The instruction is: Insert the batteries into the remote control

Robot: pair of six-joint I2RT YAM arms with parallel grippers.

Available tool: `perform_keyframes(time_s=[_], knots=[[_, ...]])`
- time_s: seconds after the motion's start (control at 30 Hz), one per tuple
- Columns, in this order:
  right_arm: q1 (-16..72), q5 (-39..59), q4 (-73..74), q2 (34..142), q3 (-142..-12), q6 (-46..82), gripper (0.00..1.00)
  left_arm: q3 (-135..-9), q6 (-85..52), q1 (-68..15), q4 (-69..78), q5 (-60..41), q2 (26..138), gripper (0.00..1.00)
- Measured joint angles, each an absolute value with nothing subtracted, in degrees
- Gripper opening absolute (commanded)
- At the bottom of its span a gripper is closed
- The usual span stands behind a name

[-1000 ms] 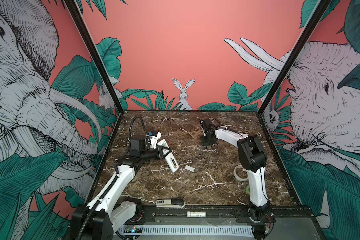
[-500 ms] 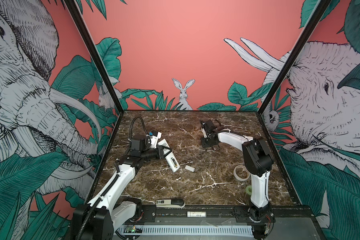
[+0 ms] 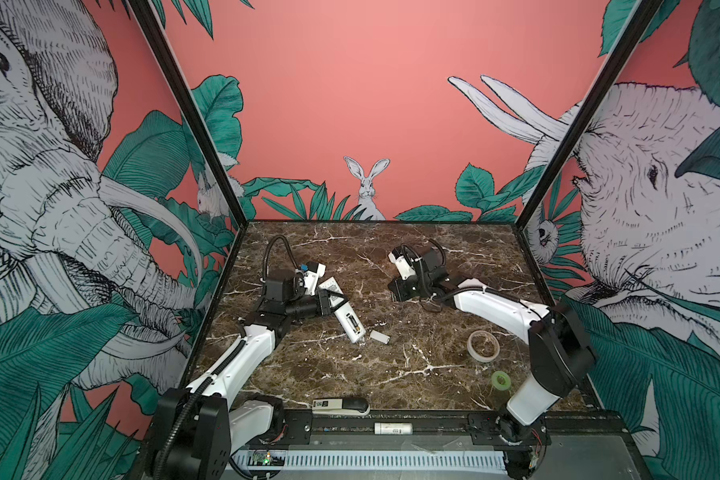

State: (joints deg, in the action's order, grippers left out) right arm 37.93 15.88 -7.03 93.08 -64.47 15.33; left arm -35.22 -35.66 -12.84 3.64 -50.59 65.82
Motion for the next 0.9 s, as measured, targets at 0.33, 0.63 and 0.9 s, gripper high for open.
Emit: perform_keyframes(time_s=[0.33, 0.63, 0.9], knots=[[44.16, 20.91, 5.45, 79.22, -57.36, 17.02, 0.15, -34.33, -44.27, -13.02, 17.69, -56.40, 70.41, 0.00], [46.22, 23.05, 8.67, 77.93, -57.21, 17.82, 0.15, -33.36, -52.49, -13.06, 29.93, -59.40, 73.32, 0.00], [46.26, 16.19, 4.08, 77.95, -56.05, 19.18, 0.23, -33.67, -45.56, -10.83, 17.56, -55.64, 68.40, 0.00]])
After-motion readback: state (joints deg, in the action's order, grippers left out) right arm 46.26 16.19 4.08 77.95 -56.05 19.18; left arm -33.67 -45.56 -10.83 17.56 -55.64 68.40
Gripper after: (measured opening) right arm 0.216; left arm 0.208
